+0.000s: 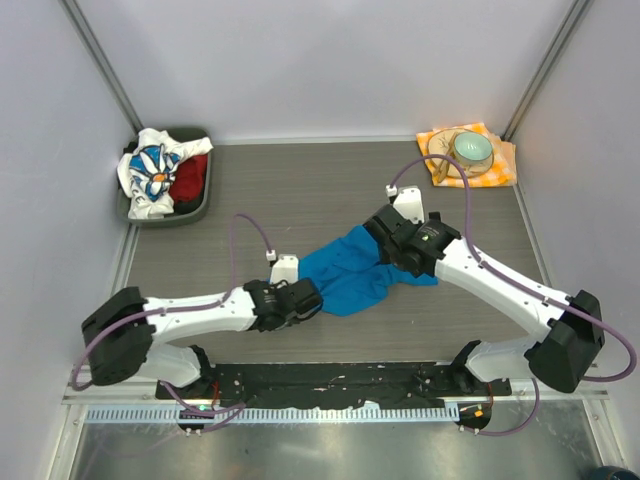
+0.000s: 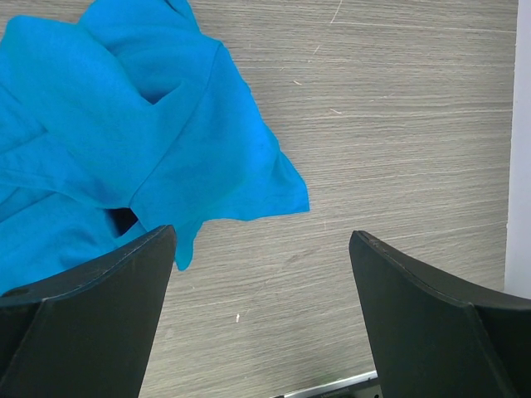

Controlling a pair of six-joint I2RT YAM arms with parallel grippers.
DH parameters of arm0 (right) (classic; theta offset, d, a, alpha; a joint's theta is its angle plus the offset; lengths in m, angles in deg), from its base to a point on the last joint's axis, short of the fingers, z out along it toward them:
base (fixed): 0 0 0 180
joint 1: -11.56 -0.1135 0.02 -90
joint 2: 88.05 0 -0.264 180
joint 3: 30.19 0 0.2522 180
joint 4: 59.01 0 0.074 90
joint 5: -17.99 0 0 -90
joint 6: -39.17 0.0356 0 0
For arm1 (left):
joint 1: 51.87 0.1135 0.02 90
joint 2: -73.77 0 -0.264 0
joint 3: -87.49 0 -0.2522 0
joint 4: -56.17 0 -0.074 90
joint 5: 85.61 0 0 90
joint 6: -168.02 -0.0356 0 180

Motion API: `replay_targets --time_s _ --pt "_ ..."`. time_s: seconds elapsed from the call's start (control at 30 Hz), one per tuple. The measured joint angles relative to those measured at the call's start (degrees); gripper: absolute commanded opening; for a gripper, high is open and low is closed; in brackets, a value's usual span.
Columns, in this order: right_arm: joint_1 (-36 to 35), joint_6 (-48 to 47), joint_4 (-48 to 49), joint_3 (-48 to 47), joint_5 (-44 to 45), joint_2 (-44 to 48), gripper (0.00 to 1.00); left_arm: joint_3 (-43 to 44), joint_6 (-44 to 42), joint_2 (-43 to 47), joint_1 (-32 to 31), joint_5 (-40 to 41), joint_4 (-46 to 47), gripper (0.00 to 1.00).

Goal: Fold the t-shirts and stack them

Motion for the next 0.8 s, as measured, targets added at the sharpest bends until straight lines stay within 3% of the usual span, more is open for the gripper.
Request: replay_targets --time_s 0.23,0.47,0.8 --pt "0.0 -0.1 1.1 0.0 -0.1 -1.1 0.91 7.1 -0.6 13.9 0.0 3.1 -9.0 0.0" --pt "3.6 -1.6 5.2 -0.1 -0.4 -6.4 0.91 14.0 -1.7 19.9 1.2 7.6 -16.3 0.0" --pt "6.3 -3.4 8.4 -1.3 -3.9 -10.8 0.91 21.8 -2.2 28.6 11.8 13.6 -31.1 0.0"
